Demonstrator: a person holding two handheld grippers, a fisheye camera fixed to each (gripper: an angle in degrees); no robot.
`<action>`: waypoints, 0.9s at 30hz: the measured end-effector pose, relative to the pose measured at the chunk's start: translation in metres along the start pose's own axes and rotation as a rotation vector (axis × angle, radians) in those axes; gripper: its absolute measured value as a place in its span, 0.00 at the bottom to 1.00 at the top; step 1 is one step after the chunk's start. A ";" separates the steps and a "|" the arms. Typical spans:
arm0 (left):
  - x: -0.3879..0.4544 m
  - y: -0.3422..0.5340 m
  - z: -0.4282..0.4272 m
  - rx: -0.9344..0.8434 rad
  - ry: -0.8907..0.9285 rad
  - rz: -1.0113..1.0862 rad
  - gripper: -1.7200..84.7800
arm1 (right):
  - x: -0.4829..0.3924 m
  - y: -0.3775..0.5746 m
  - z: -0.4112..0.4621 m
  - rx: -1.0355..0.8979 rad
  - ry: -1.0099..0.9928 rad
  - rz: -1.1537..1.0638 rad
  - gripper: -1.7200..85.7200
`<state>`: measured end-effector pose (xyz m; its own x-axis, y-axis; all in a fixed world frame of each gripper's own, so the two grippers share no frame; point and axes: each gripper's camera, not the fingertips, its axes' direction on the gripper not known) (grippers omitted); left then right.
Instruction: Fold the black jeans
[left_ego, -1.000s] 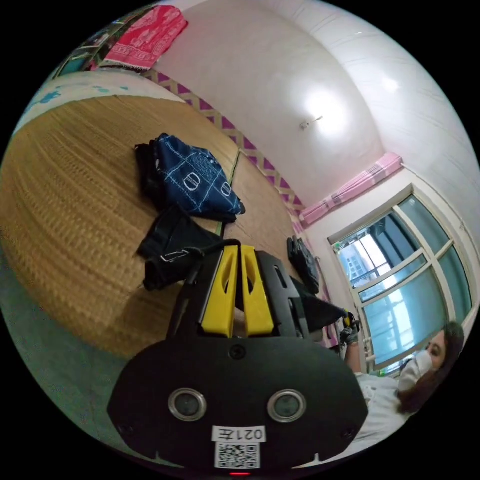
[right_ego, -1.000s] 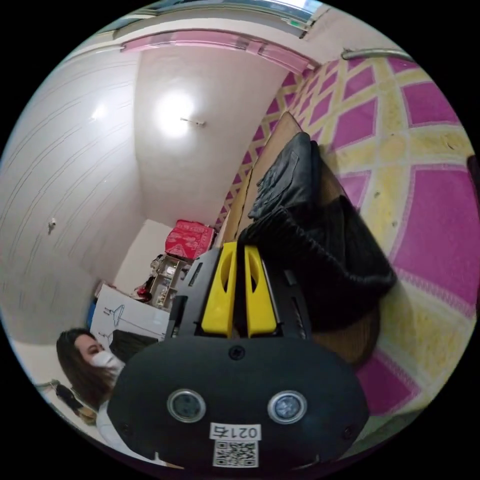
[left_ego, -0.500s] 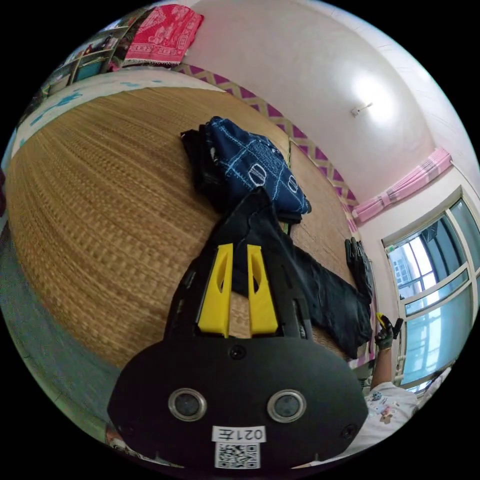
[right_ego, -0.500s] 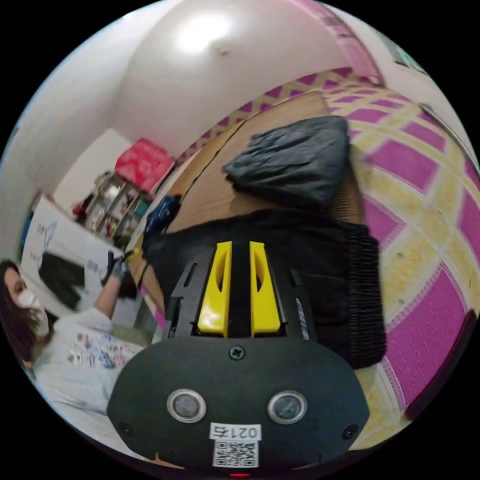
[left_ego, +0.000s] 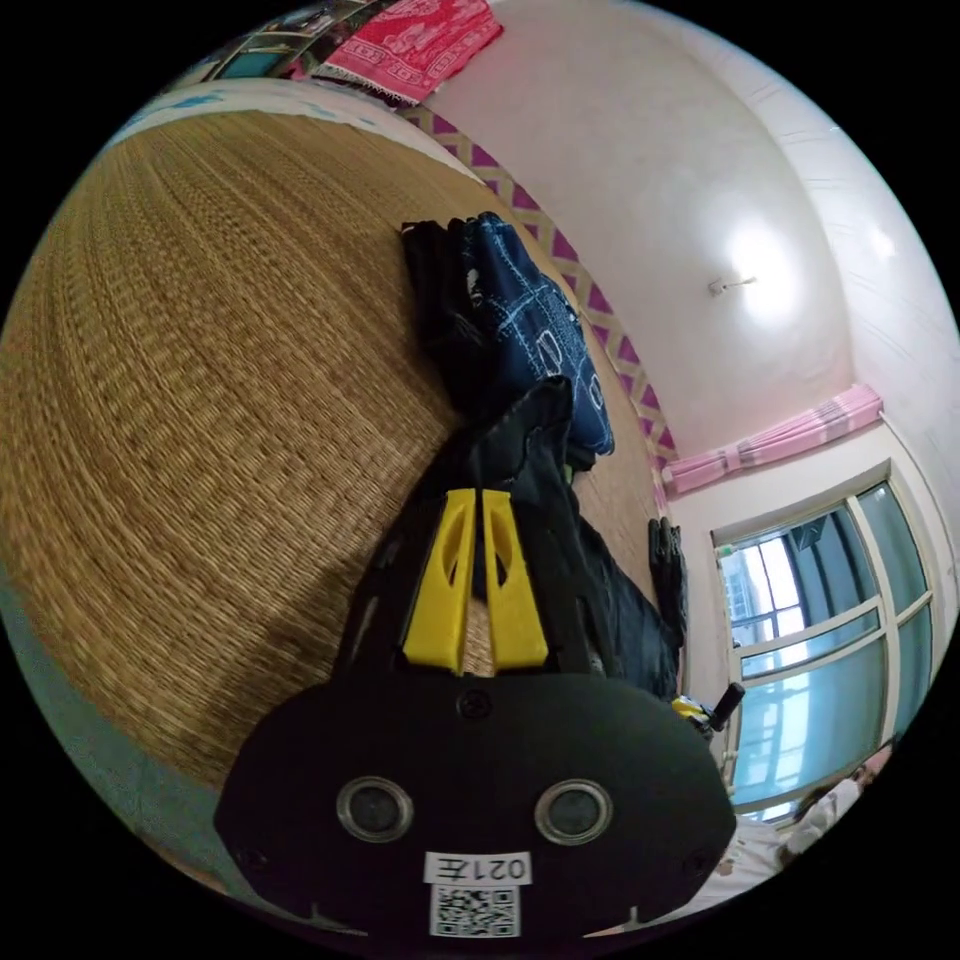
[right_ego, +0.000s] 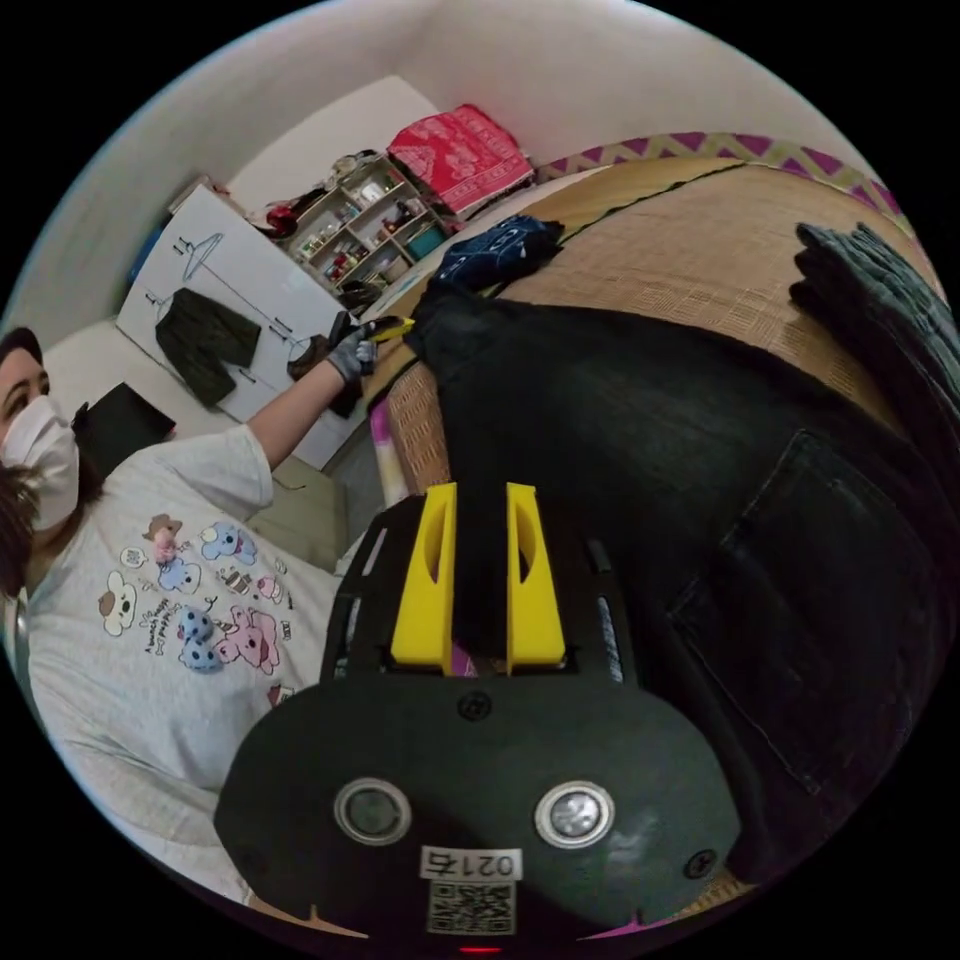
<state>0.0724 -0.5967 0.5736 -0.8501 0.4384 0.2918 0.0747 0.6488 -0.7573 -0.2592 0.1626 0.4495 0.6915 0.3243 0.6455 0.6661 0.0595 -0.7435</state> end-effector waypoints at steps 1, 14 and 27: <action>0.001 0.001 -0.004 0.014 0.027 0.015 0.01 | -0.003 0.003 0.009 -0.024 -0.010 -0.024 0.12; -0.018 0.010 0.020 -0.017 0.013 0.071 0.01 | -0.066 0.069 0.100 -0.307 0.515 -0.369 0.04; -0.078 0.040 0.086 -0.018 0.038 0.016 0.05 | -0.026 0.109 0.064 -0.123 0.336 -0.119 0.05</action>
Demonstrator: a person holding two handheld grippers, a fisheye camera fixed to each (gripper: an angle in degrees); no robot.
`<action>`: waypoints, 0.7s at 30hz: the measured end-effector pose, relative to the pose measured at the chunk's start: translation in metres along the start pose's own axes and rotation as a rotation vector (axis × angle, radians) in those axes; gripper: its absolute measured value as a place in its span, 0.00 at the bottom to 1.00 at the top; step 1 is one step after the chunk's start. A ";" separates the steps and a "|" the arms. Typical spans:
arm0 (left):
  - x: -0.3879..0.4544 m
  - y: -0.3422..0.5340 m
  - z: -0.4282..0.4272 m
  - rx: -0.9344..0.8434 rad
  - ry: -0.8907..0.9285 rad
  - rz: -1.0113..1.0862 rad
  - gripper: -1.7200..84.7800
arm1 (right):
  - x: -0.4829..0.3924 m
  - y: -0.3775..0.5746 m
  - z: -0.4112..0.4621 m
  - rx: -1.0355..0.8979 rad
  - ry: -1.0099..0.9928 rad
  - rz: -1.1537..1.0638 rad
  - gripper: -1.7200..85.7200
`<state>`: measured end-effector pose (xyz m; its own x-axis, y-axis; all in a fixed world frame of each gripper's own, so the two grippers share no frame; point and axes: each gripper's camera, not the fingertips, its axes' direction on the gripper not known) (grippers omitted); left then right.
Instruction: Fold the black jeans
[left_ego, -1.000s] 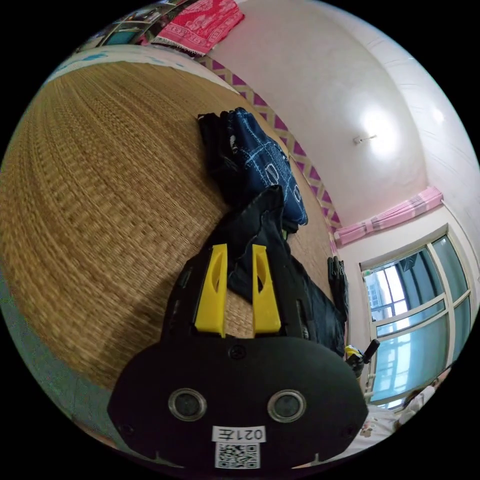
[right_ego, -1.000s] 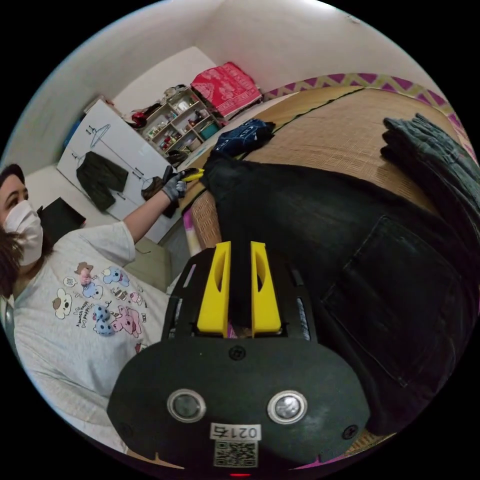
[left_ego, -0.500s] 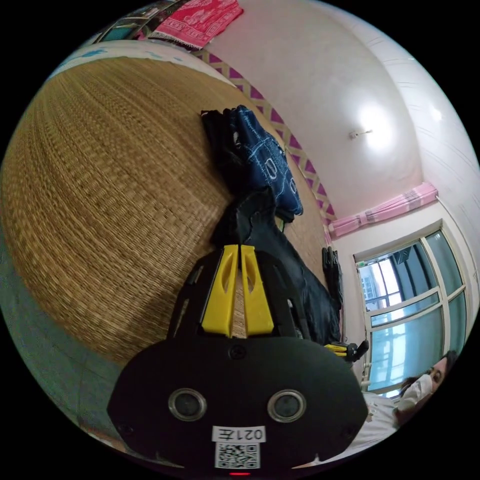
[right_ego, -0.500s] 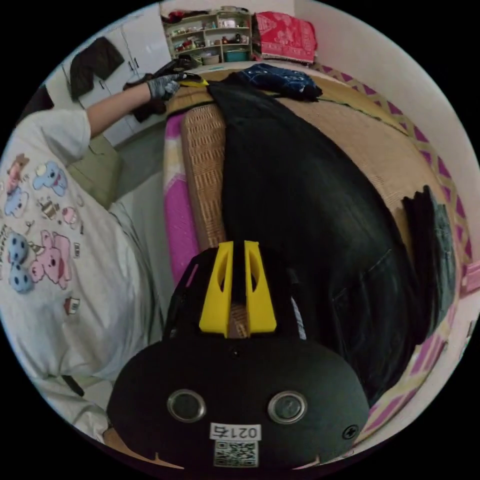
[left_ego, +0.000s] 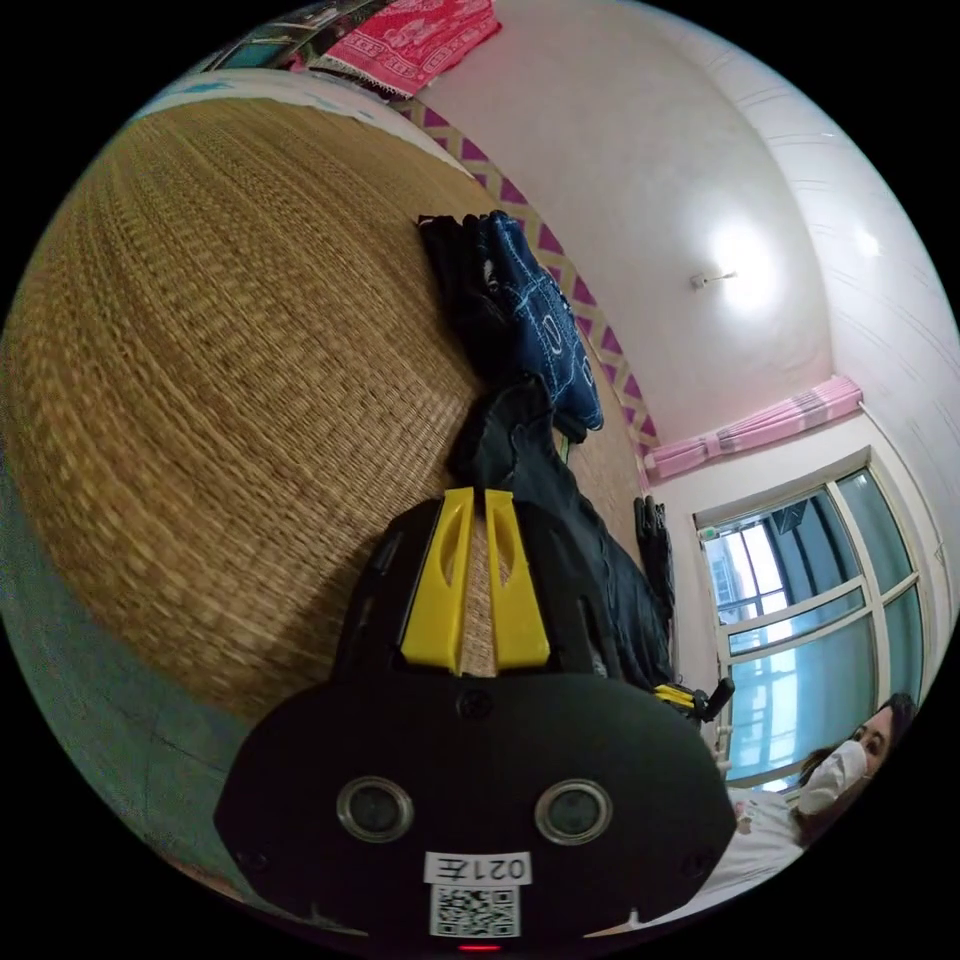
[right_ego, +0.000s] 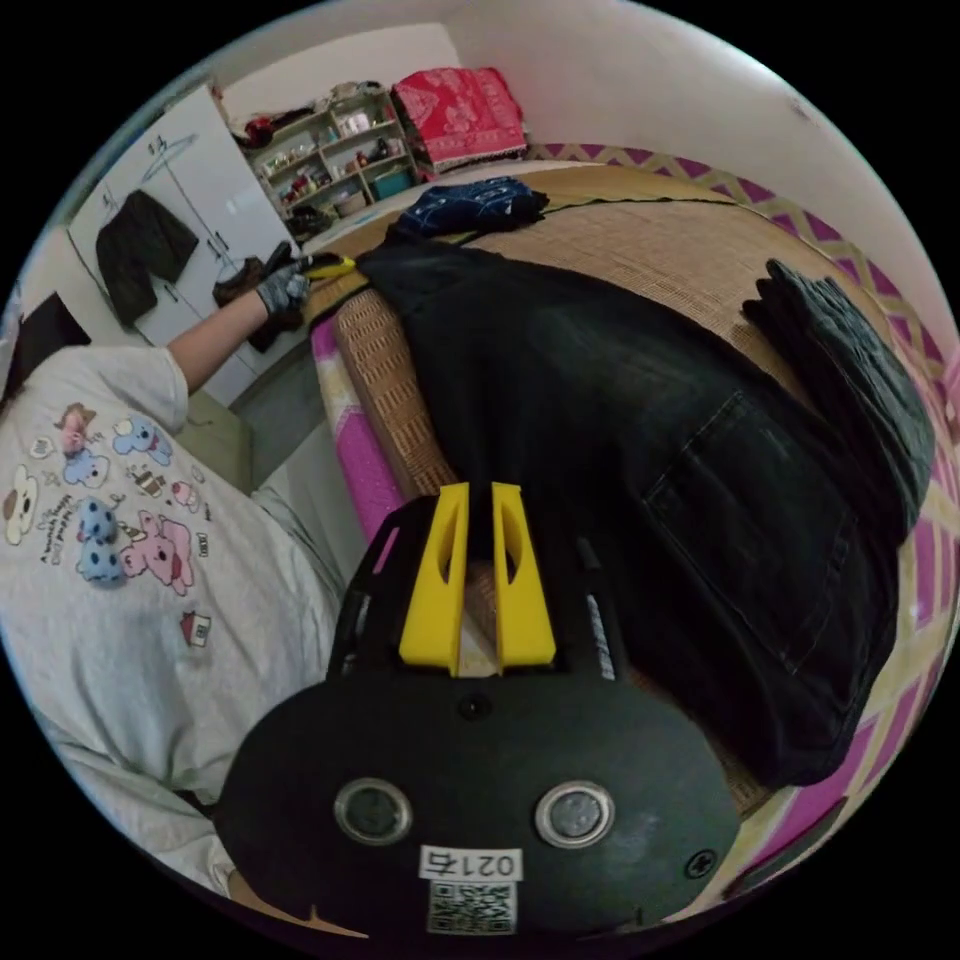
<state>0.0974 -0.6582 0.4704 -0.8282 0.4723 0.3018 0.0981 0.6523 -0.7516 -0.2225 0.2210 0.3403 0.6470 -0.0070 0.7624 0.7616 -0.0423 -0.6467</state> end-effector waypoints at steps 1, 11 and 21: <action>-0.004 0.006 0.002 0.011 0.006 -0.006 0.07 | 0.006 0.009 -0.008 0.036 -0.033 0.034 0.05; -0.004 0.029 0.077 0.010 -0.147 -0.034 0.13 | 0.032 0.065 -0.047 0.267 -0.156 0.222 0.03; -0.039 0.063 0.150 0.076 0.020 -0.027 0.07 | 0.039 0.089 -0.062 0.343 -0.187 0.277 0.02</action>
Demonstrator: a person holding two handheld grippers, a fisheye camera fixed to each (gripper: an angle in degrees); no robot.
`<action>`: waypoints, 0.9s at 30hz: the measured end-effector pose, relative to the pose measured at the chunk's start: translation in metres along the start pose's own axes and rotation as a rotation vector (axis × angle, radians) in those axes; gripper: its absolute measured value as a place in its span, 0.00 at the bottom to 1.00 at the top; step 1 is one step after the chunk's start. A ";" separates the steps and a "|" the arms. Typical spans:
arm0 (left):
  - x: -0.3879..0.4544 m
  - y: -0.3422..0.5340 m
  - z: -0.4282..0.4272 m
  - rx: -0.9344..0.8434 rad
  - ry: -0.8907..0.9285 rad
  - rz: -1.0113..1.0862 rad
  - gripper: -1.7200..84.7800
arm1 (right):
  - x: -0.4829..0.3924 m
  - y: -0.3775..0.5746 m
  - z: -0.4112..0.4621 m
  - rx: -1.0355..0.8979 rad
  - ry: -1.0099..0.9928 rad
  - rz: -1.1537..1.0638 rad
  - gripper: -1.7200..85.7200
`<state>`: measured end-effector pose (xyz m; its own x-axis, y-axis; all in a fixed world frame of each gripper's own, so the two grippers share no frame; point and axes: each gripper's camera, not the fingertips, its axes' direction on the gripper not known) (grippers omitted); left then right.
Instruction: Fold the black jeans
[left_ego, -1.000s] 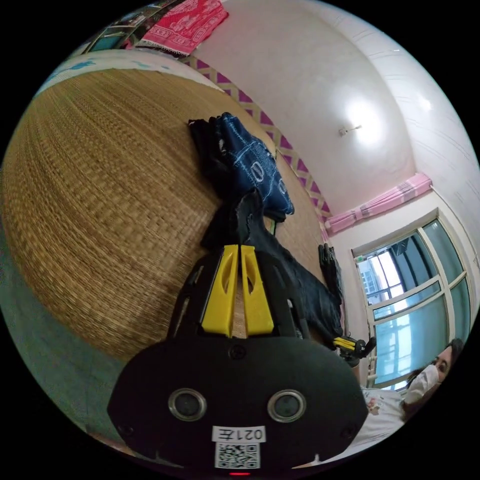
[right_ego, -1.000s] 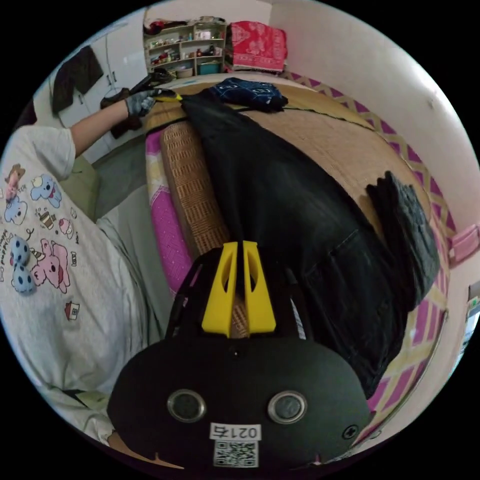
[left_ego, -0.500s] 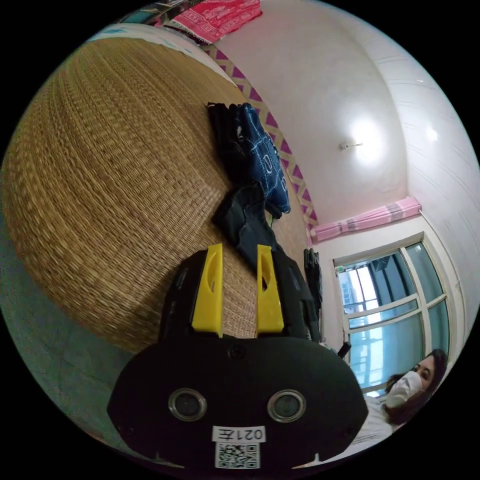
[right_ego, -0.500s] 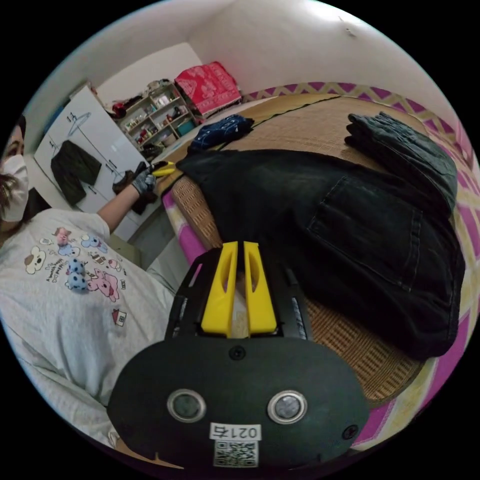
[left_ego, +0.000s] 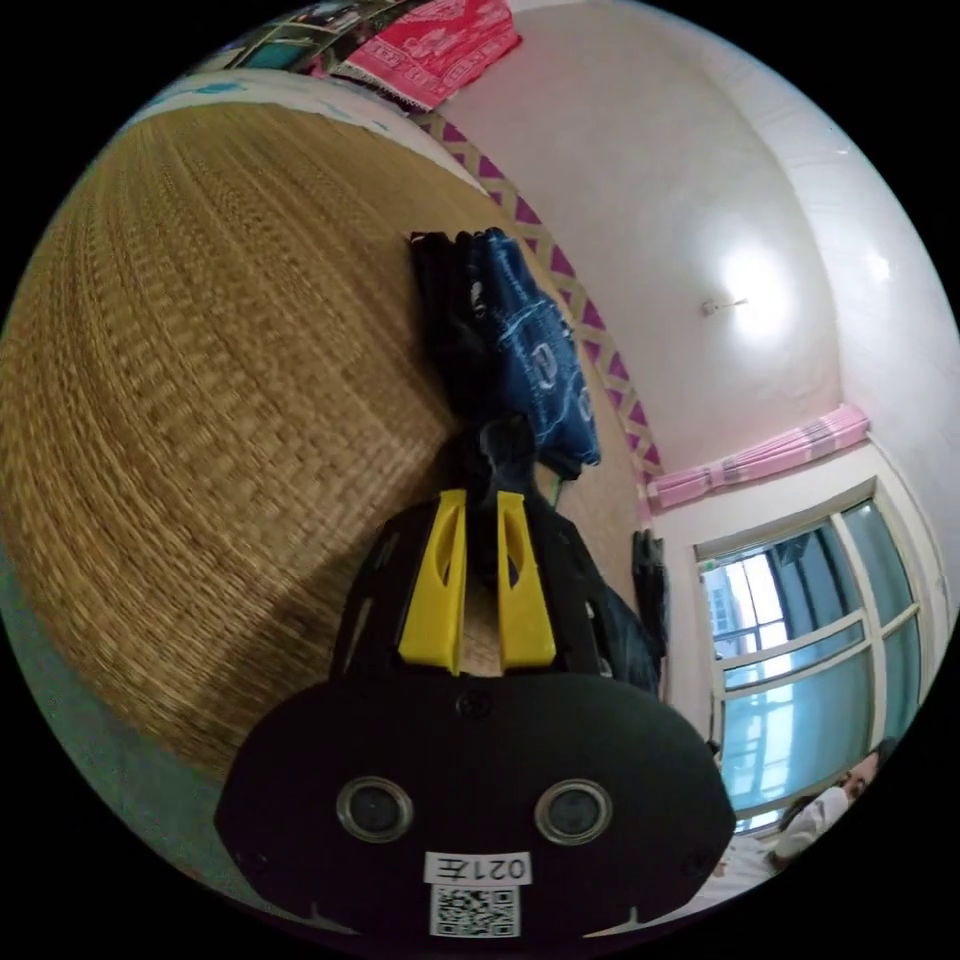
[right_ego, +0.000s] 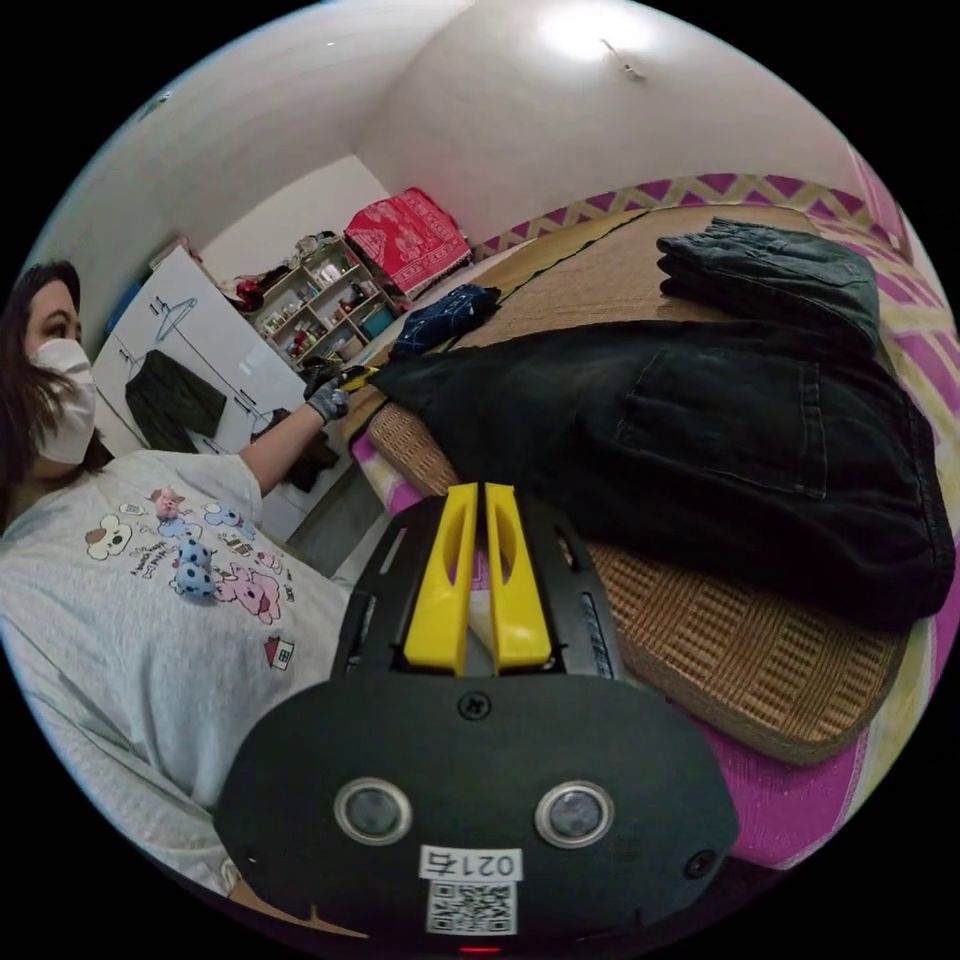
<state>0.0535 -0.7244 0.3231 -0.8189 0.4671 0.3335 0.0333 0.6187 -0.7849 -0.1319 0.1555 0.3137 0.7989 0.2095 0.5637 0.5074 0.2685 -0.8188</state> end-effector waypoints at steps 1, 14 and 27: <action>0.011 0.007 0.000 0.013 0.001 0.041 0.07 | 0.003 0.003 -0.005 0.010 0.000 0.010 0.02; 0.284 0.253 0.170 -0.159 0.165 0.818 0.07 | 0.044 0.030 -0.049 0.174 -0.036 0.108 0.01; 0.218 0.449 0.403 -0.500 0.082 0.883 0.10 | 0.053 0.025 -0.069 0.235 0.021 0.169 0.06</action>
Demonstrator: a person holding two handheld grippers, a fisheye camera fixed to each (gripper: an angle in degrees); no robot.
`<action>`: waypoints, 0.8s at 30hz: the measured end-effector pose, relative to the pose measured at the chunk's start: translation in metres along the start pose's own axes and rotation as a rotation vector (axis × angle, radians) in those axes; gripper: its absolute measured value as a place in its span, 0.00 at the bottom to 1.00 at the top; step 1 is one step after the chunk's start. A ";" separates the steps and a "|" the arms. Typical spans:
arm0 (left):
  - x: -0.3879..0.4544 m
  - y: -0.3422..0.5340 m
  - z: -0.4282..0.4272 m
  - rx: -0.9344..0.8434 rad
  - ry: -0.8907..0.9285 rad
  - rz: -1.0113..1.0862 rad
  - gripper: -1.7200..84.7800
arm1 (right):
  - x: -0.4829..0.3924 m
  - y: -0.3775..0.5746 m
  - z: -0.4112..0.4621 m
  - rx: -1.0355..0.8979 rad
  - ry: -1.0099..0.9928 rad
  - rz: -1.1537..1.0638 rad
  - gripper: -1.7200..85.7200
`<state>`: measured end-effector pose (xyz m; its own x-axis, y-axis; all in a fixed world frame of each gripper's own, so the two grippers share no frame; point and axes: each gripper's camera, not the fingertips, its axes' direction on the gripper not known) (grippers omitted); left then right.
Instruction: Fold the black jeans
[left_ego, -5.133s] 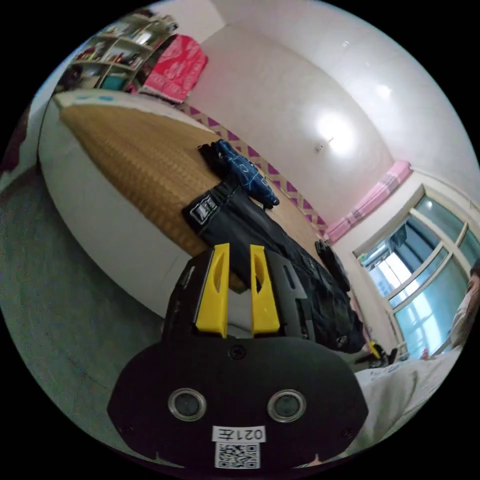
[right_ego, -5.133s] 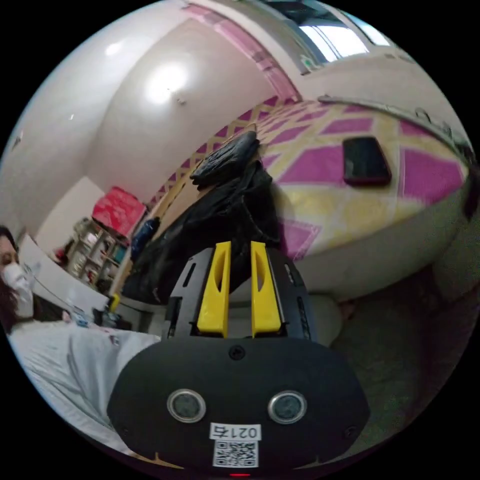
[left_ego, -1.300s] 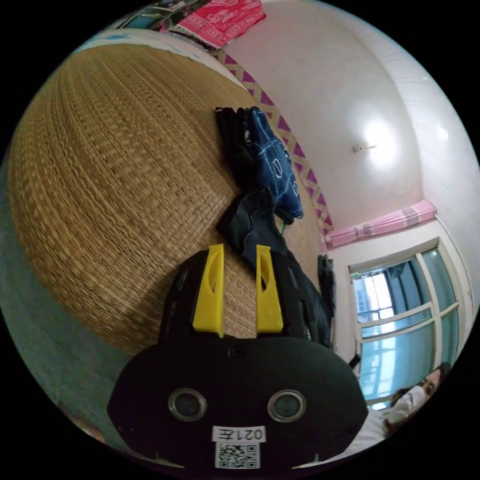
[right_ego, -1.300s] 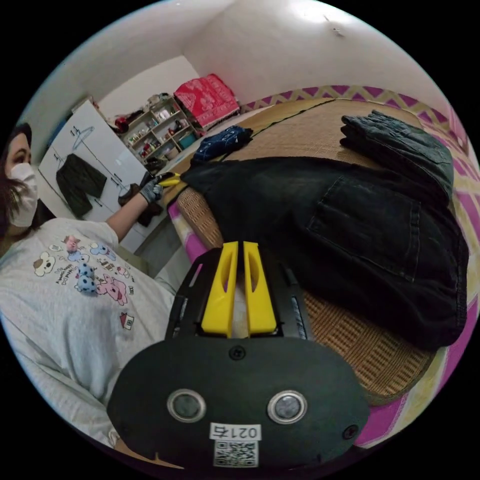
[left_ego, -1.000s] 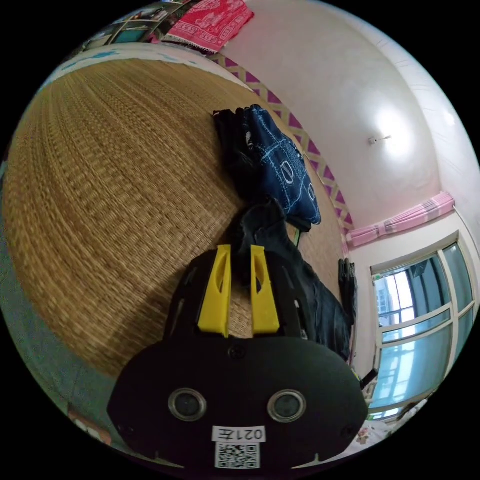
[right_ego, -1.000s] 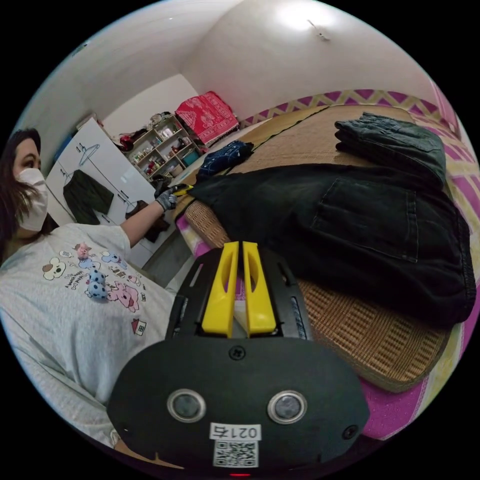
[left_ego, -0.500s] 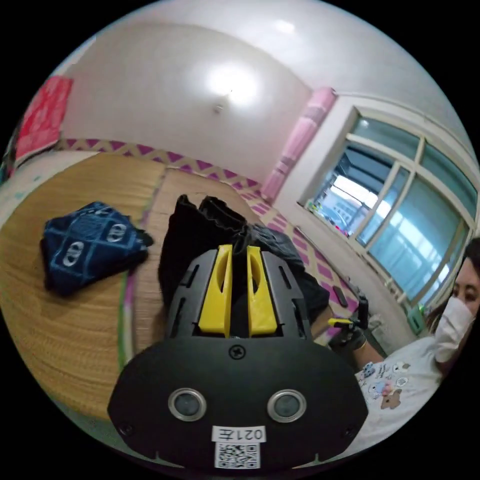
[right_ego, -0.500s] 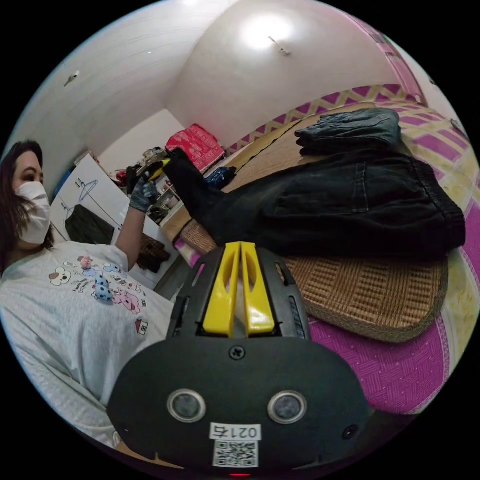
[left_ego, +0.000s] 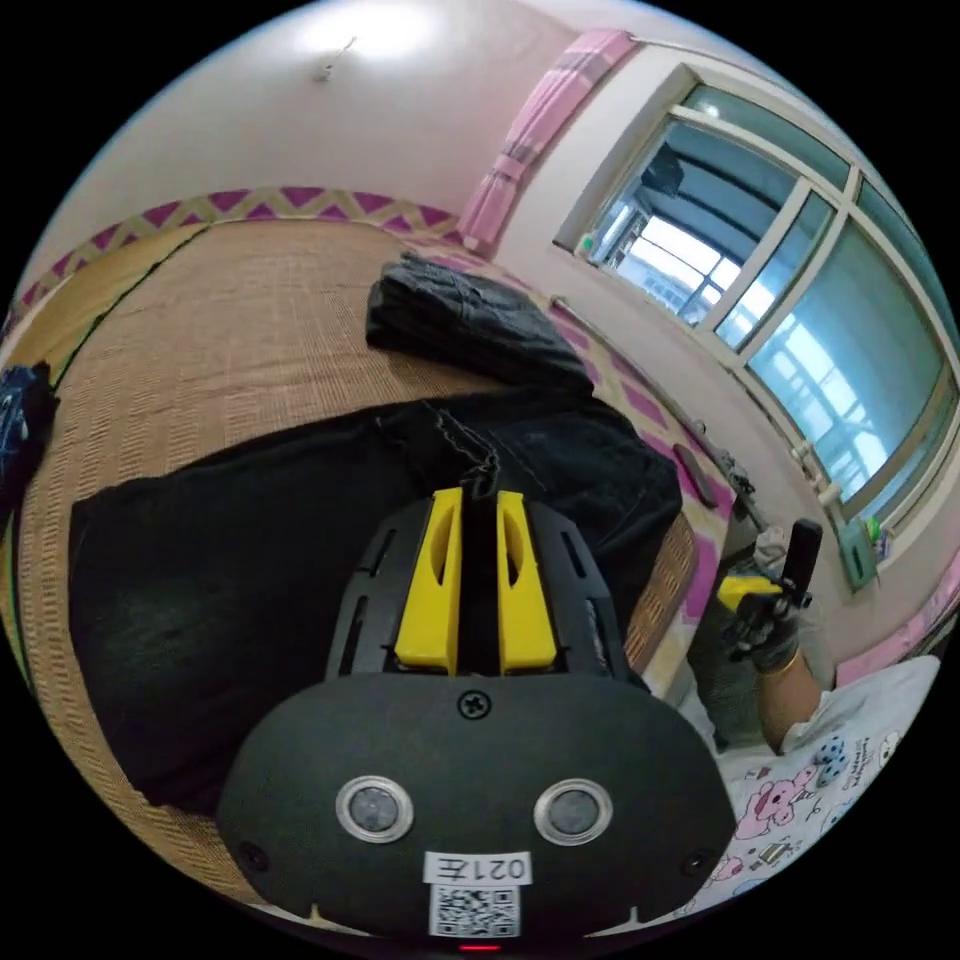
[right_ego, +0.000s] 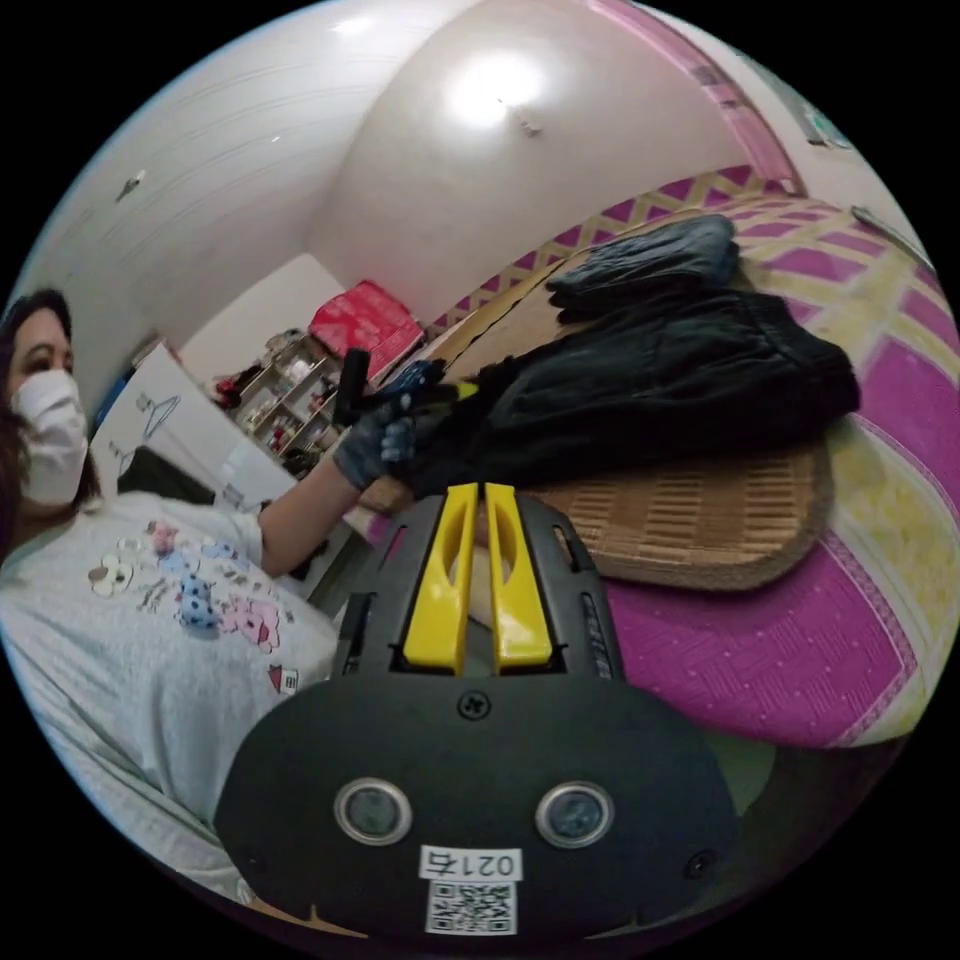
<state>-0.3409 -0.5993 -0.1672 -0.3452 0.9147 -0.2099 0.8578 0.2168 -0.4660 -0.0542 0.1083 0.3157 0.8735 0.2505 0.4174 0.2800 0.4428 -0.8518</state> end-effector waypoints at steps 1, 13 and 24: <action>-0.004 0.006 0.025 -0.102 0.044 0.007 0.11 | 0.009 -0.005 -0.005 0.034 0.033 0.053 0.08; -0.036 0.098 -0.018 0.164 0.239 0.099 0.09 | 0.128 -0.047 -0.045 0.341 0.198 0.623 0.20; -0.090 0.173 -0.058 0.241 0.240 -0.044 0.05 | 0.170 -0.087 0.000 0.305 0.189 0.690 0.11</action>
<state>-0.1391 -0.6244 -0.1793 -0.2563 0.9666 0.0099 0.7197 0.1976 -0.6656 0.0694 0.1124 0.4611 0.8711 0.4167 -0.2598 -0.4496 0.4642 -0.7631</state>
